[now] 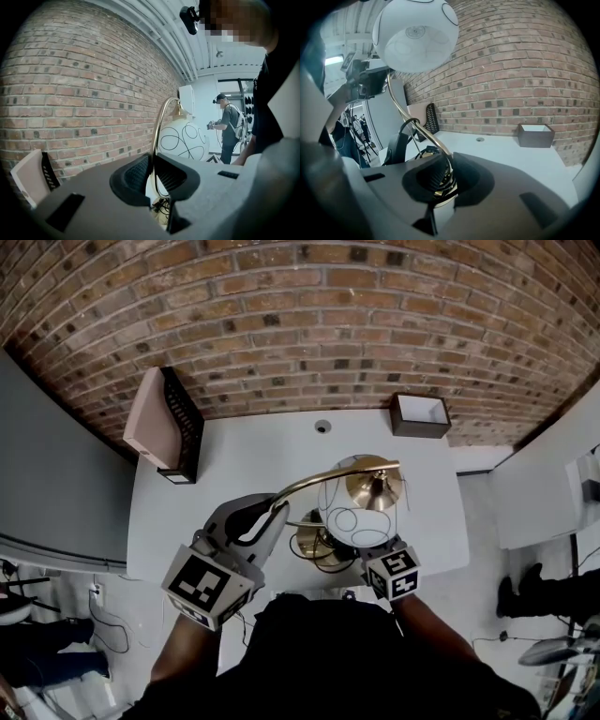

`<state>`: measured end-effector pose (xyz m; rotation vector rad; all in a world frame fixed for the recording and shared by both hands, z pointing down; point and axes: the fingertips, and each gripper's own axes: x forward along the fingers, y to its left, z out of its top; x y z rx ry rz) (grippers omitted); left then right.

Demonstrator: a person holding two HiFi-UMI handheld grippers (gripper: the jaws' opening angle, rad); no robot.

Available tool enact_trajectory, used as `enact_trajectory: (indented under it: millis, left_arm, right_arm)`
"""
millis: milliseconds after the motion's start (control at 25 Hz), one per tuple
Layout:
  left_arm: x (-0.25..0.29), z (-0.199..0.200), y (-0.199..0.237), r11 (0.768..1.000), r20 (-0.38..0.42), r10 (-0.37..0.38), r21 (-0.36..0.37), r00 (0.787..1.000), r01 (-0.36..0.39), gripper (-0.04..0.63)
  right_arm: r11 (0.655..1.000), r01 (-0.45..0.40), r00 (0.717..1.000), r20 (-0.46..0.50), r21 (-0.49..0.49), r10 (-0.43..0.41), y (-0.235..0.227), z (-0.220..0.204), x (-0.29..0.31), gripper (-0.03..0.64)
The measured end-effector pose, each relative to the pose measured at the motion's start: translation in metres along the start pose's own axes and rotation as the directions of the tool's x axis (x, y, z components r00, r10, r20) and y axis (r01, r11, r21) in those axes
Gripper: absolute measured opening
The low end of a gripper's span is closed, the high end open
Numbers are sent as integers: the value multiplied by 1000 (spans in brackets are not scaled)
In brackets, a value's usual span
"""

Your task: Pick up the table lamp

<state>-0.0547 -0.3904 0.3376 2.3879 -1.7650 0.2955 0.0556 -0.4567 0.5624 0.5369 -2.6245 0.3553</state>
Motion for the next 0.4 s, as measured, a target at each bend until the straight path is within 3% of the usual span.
enact_trajectory:
  millis: [400]
  left_arm:
    - [4,-1,4,1000,-1,2,-1,1000,-2,40]
  right_arm:
    - [1000,-3,1000,-4,2,3,-3,0,6,54]
